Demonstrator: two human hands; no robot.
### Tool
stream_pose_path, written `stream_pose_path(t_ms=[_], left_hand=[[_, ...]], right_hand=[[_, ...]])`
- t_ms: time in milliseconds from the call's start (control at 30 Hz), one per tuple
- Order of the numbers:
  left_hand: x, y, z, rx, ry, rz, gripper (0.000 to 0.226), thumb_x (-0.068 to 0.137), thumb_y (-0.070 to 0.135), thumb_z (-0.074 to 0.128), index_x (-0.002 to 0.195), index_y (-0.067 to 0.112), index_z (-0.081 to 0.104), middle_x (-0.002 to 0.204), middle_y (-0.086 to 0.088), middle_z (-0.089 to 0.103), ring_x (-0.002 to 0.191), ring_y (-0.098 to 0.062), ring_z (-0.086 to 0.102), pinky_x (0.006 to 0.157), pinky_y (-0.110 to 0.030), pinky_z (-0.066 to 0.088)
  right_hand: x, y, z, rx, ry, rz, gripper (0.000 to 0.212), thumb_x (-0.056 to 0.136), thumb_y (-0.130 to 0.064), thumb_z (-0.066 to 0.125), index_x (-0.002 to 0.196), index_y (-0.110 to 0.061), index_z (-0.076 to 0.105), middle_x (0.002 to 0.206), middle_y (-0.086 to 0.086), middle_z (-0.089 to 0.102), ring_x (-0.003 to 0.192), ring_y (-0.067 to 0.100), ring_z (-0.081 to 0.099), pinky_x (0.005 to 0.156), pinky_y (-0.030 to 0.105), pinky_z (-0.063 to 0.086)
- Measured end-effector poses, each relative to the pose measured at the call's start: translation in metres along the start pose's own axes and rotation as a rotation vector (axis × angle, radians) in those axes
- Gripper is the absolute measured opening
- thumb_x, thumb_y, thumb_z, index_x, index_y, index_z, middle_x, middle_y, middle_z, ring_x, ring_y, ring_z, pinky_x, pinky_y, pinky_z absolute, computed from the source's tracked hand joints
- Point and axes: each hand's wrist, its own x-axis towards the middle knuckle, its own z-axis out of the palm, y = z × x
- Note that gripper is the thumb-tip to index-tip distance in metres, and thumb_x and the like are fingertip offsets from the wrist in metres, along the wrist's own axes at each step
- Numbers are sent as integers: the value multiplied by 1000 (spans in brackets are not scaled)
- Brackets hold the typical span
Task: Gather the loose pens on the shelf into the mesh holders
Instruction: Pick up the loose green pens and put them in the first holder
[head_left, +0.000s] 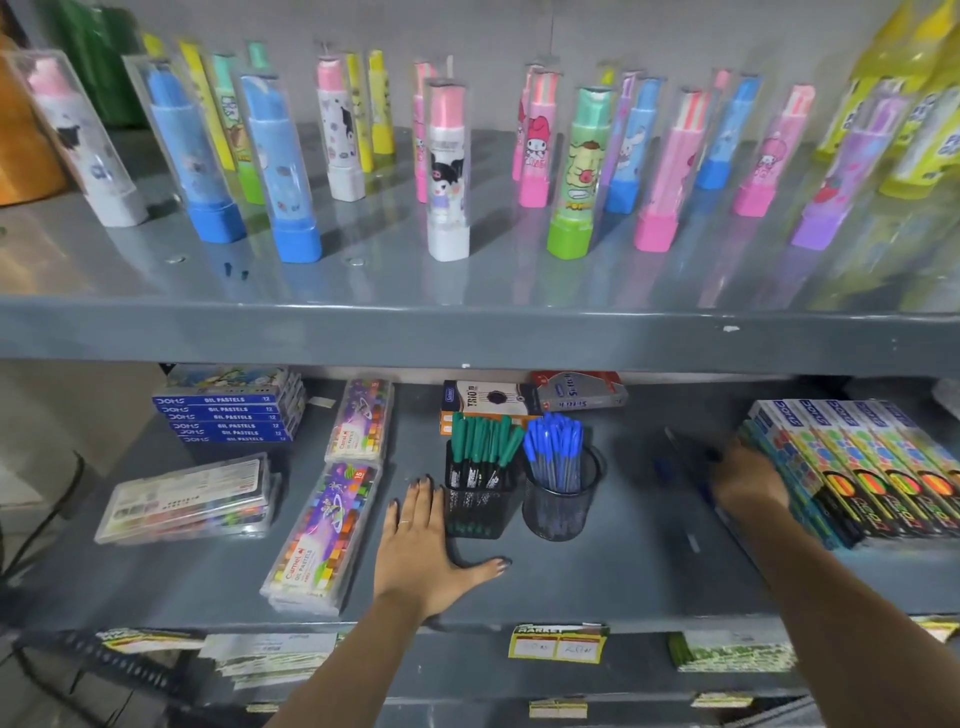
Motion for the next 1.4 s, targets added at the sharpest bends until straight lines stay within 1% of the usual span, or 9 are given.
stream_pose_path(t_ms=[433,600,667,767,867,967,1100,1233,1400], left_hand=[[-2,2,-4,23,-33,2,141,60,107,28,162,15,-5,171,-4,-10,155,-17,-15,127,-44,-6],[-1,0,-3,18,-29,1,140,61,106,28,162,15,-5,171,-4,-9,155,-17,-15,127,-44,-6],[-1,0,-2,14,-19,6,140,61,107,28,162,15,-5,171,-4,-9,155,-17,-15,127,-43,-7],[-1,0,-2,10,-14,12,140,61,107,28,162,16,-5,171,-3,-8,155,-17,-14,127,-42,-7],[-1,0,-1,24,-15,7,140,60,107,26,162,15,-5,171,-4,-8,155,-17,-14,127,-43,-7],[0,0,0,21,-6,6,142,59,108,24,162,15,-2,171,-4,-5,156,-18,-12,128,-44,-5],[0,0,0,12,1,10,141,59,108,24,162,15,-2,171,-4,-4,156,-17,-12,127,-44,-5],[0,-1,2,7,1,8,141,58,108,26,162,17,-2,171,-4,-5,156,-17,-13,127,-43,-6],[2,-2,5,-7,20,2,143,56,109,25,162,17,-1,171,-4,-3,156,-17,-11,127,-43,-5]], right_hand=[[-3,4,-3,-133,101,13,22,84,4,56,104,3,64,99,27,67,93,41,66,75,48,56],[-10,-44,-54,388,510,-313,25,80,-1,54,103,7,59,95,36,62,89,50,61,77,53,51],[-31,-76,-72,695,611,-436,24,82,-11,58,98,4,66,103,19,69,99,35,64,92,45,49],[-81,-128,-80,1044,419,-608,21,74,9,69,94,3,68,96,0,65,96,16,62,96,32,45],[-127,-165,-64,1226,72,-553,21,69,13,72,76,-6,70,72,-5,71,69,4,69,70,29,57],[-155,-182,-33,955,63,-601,24,76,-4,73,96,-12,62,75,-7,65,63,1,66,63,25,57],[-163,-181,-2,677,-31,-734,52,82,-15,67,127,-31,46,100,-7,62,77,12,65,73,38,58],[-165,-171,7,328,208,-814,41,85,-33,62,125,-26,55,114,-1,56,96,20,61,67,36,56],[-158,-154,6,289,274,-810,38,91,-42,52,121,-22,63,109,1,53,95,18,58,62,31,51]])
